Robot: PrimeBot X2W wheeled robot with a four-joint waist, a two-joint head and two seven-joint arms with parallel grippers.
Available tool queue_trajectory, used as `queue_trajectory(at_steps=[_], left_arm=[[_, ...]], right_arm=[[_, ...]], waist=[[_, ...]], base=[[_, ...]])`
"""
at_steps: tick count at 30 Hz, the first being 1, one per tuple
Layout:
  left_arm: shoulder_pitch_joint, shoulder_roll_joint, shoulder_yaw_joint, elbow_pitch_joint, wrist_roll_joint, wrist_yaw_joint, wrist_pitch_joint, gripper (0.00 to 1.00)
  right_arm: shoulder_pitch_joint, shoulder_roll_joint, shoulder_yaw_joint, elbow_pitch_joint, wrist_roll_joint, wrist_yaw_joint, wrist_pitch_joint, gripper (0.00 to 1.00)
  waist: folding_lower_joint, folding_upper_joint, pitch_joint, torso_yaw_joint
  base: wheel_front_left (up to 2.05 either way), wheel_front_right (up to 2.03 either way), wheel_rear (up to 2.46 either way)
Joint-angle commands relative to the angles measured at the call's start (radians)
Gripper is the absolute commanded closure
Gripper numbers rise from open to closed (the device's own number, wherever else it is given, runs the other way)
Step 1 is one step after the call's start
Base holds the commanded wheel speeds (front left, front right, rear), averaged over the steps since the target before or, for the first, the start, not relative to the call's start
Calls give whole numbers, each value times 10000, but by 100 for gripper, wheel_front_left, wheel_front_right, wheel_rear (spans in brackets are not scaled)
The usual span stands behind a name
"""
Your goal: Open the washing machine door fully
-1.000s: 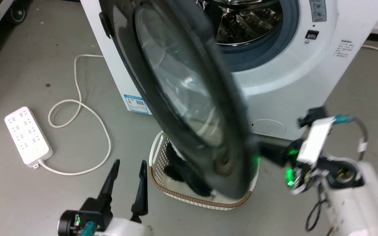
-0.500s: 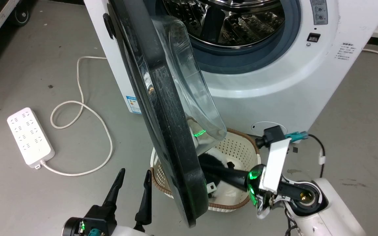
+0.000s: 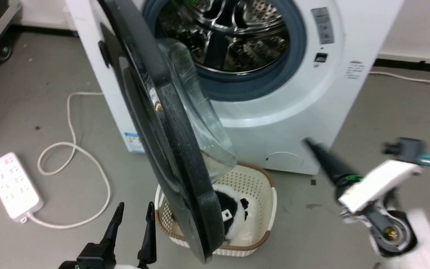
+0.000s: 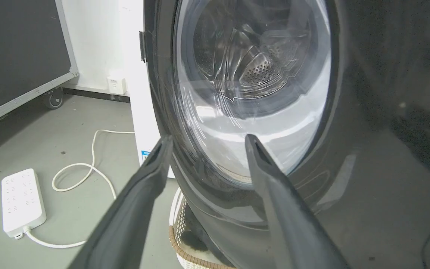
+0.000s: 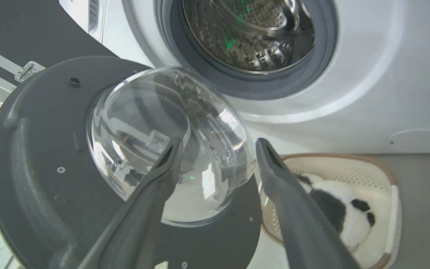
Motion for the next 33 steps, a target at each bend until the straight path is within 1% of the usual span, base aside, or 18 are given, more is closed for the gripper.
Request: queue_trajectory(at_steps=[1,4,7,8,9,12,15,17,20,24,28,29,33], left_arm=[[134,10,71,-46,-48,-69,-55,0],[240,10,195,-92,-57,-188,-55,0],[343,10,394,-82,-39,-317,-55,0],[367,10,455,-83,-24,-365,-55,0],[395,10,492,-92,-11,-412,-55,0],[505,10,549,-129,29,-511,-55,0],[610,10,670,-192,25,-532,-55,0],[651,10,769,-207,-32,-532,-55,0],[631,10,858,-107,-39,-600,-55,0],[627,10,902,-63,1,-648,-55,0],[675,10,910,-24,21,-616,-55,0],[704,10,886,44,66,-593,-55,0],[703,10,839,78,139,-577,-55,0]], right_arm=[[280,-240,-82,-152,-624,10,-659,0],[638,-799,29,-562,-2449,10,-2422,0],[1030,-1342,178,-893,-4506,10,-3943,0],[1182,-1477,142,-964,-5301,10,-4389,0],[1370,-1452,-3,-1019,-5945,10,-4777,0],[2106,-924,-677,-1284,-7544,10,-5359,0],[2951,-4,-1262,-1666,-8722,10,-5582,0],[3396,422,-1393,-1750,-9444,10,-5657,0],[3909,837,-1598,-1821,-10055,10,-5714,0],[4309,1055,-1744,-2126,-10377,10,-5729,0],[4487,1103,-1889,-2323,-10302,10,-5731,0],[4556,1109,-1931,-2408,-10015,10,-5732,0],[4625,1111,-1952,-2426,-9675,10,-5733,0]], waist=[[1,0,-228,-227],[1,0,-409,-470],[1,0,-531,-707],[1,0,-562,-777],[1,0,-594,-830],[1,0,-693,-933],[1,0,-695,-1109],[1,0,-675,-1207],[1,0,-685,-1258],[1,0,-697,-1348],[1,0,-707,-1394],[1,0,-695,-1407],[1,0,-681,-1413]], base=[[0,0,0],[0,0,0],[0,0,0],[0,0,0],[0,0,0],[0,0,0],[0,0,0],[0,0,0],[0,0,0],[0,0,0],[0,0,0],[0,0,0],[0,0,0]])
